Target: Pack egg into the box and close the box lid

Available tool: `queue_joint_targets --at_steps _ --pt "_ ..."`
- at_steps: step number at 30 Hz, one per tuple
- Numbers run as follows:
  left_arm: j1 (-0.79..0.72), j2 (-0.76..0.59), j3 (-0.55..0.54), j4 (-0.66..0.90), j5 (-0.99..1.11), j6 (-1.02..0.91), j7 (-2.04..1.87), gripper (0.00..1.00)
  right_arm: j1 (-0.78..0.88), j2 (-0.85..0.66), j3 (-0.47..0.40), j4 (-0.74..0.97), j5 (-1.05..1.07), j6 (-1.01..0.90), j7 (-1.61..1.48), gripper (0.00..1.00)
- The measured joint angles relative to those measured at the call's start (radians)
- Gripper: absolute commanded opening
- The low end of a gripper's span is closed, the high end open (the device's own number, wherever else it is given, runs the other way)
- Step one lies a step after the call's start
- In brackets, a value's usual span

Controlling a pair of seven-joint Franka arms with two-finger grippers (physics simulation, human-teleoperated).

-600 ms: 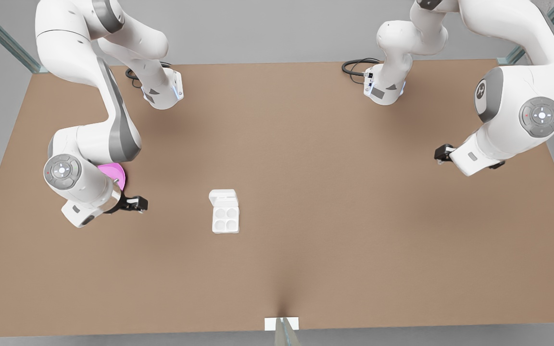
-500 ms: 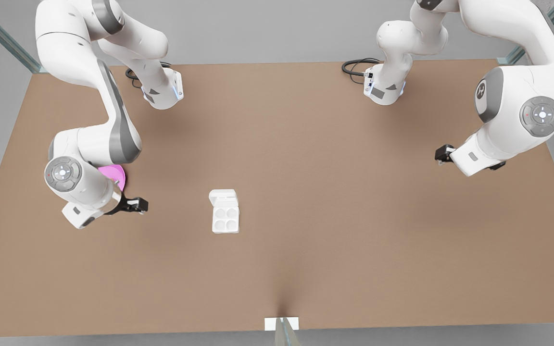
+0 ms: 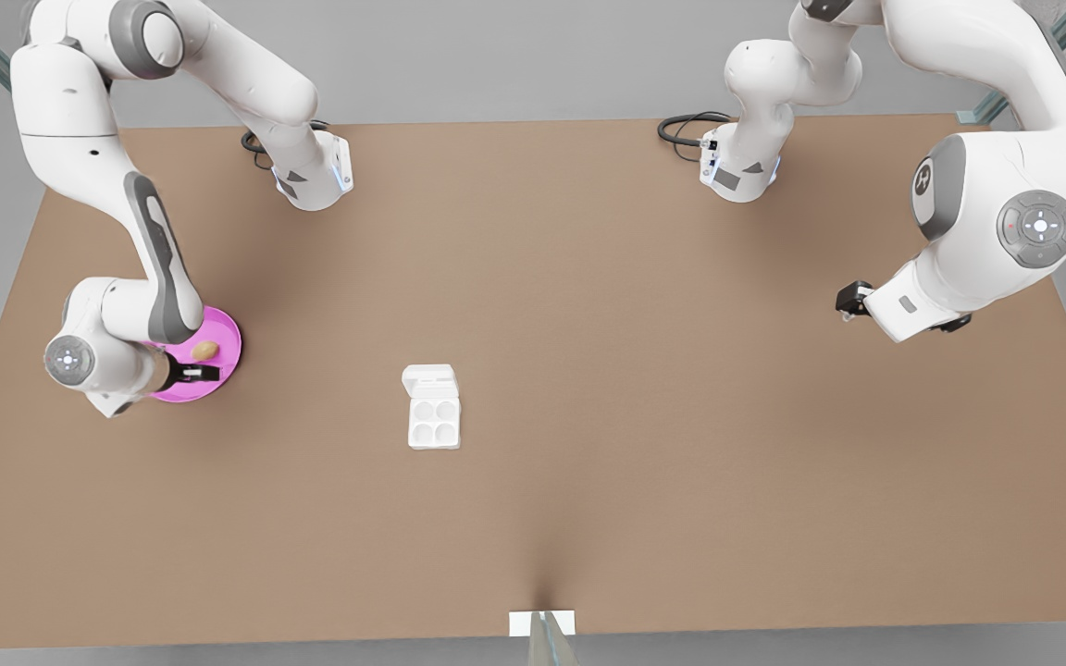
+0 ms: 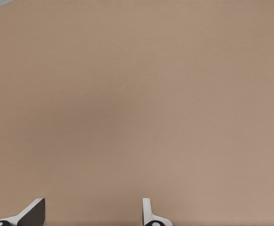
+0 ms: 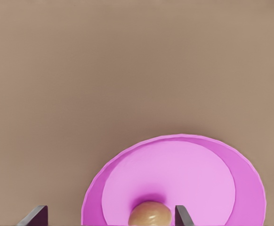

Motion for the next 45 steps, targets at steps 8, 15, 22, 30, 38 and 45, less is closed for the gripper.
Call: queue_joint_targets --at_steps 8,15,22,30,38,45 --pt "0.000 0.000 0.000 0.000 0.000 0.001 0.007 1.00 -0.044 0.005 0.000 -0.093 -0.005 0.250 -0.188 1.00" --pt "0.000 0.000 0.000 0.000 0.000 0.000 0.011 1.00 -0.098 -0.010 0.001 -0.222 -0.006 0.357 -0.296 1.00" --pt "-0.001 0.001 -0.001 0.000 0.000 -0.001 0.014 1.00 -0.163 -0.020 0.001 -0.295 -0.007 0.407 -0.370 1.00" --pt "0.000 0.001 0.000 0.000 0.001 -0.001 0.016 1.00 -0.219 -0.025 0.001 -0.340 -0.026 0.443 -0.427 1.00" --pt "0.000 0.005 0.000 0.000 0.002 0.000 0.017 1.00 -0.234 -0.022 0.001 -0.340 -0.042 0.456 -0.463 1.00" --pt "0.001 0.009 0.000 0.000 0.002 0.001 0.018 1.00 -0.225 -0.022 0.002 -0.362 -0.043 0.465 -0.479 1.00"
